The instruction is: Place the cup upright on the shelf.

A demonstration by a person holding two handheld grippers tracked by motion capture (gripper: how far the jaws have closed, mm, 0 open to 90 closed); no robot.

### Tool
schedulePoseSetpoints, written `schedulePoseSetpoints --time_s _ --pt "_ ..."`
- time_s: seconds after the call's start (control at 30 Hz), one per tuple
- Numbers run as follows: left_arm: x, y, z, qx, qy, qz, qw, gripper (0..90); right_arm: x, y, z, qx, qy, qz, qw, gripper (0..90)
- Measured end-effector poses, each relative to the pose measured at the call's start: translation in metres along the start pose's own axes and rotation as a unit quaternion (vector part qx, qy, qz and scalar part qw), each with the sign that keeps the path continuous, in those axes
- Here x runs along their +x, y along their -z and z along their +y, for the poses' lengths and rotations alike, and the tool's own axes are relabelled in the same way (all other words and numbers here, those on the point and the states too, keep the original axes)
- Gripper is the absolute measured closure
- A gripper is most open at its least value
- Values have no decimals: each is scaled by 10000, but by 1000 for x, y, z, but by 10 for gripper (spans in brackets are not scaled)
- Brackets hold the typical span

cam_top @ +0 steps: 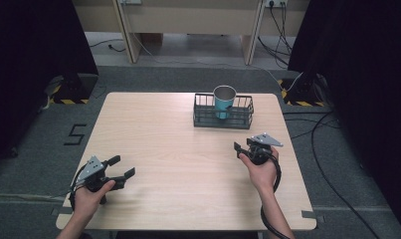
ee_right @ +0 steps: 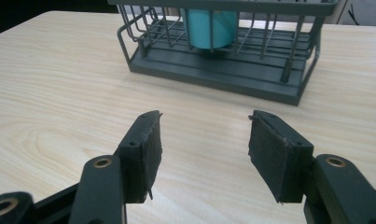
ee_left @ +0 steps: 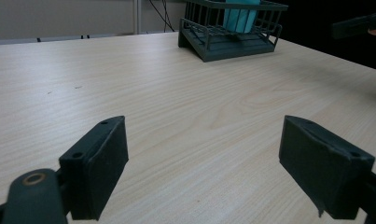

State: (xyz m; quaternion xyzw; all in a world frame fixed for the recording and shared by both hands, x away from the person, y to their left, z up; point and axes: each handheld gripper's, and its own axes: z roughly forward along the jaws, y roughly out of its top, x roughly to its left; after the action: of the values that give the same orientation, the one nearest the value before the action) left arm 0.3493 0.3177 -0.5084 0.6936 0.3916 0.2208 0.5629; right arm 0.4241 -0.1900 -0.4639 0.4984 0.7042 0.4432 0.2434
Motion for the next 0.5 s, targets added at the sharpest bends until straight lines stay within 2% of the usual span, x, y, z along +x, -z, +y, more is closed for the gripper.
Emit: schedulePoseSetpoints --time_s 0.5 --pt "0 0 0 -5 9 34 10000 151 -4 27 -28 -120 12 -56 9999 435"
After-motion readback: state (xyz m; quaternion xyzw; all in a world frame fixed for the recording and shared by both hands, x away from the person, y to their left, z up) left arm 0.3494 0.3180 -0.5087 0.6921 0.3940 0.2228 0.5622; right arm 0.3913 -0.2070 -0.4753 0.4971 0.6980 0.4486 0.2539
